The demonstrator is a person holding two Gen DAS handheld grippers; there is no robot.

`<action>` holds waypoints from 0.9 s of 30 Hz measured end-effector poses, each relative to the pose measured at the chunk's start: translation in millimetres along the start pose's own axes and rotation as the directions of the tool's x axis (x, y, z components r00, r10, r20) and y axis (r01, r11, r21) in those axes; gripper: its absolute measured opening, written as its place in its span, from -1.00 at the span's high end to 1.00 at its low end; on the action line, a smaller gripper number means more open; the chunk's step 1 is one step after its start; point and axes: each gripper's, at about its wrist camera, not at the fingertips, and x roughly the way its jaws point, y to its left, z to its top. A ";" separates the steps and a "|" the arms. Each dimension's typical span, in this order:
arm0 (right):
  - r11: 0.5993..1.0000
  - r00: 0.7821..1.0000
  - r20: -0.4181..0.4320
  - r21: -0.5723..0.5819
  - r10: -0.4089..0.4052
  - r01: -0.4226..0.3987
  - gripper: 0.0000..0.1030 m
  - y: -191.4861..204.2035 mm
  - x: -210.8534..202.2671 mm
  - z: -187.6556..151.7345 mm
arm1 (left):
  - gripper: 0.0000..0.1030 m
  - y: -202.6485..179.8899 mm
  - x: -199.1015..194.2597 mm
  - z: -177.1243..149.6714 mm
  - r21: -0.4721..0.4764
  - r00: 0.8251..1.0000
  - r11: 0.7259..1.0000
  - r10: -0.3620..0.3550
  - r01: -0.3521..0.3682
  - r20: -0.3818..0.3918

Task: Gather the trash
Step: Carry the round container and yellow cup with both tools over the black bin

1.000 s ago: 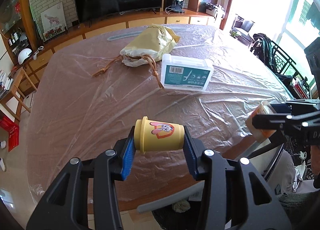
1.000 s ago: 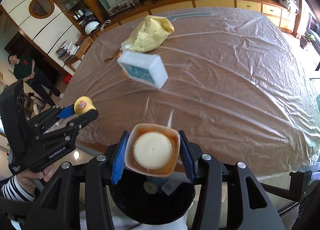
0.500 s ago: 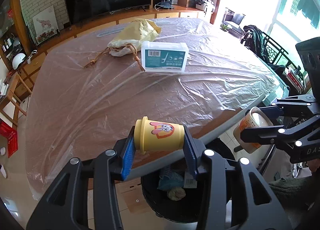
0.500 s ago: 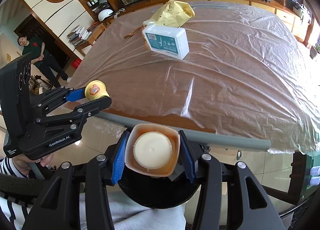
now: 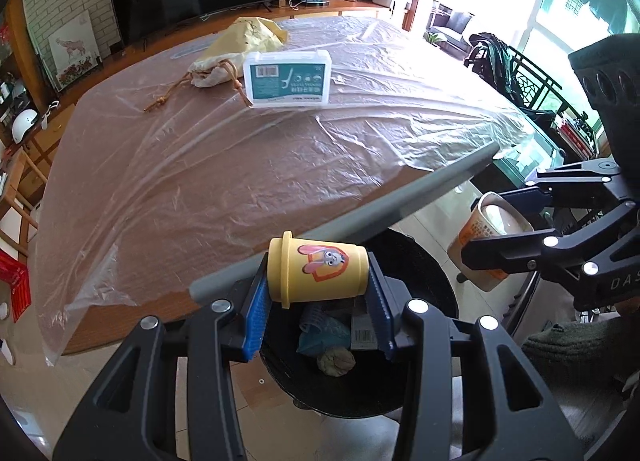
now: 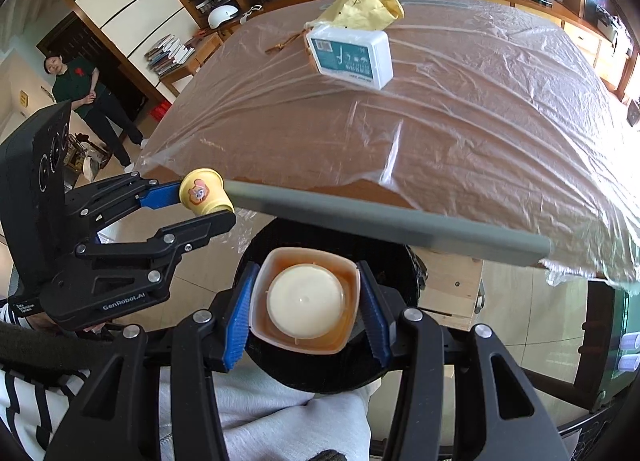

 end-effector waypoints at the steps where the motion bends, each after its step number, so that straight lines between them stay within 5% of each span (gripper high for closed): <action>1: 1.000 1.000 -0.002 0.000 -0.002 0.002 0.08 0.0 -0.1 -2.0 | 0.13 -0.8 -0.2 -1.7 0.001 1.000 1.000 -0.004 0.004 -0.002; 27: 0.998 0.992 -0.114 -0.053 -0.052 0.046 0.08 -6.4 53.8 -25.3 | 0.13 -11.8 43.1 -45.1 0.065 0.984 0.998 0.009 0.003 -0.178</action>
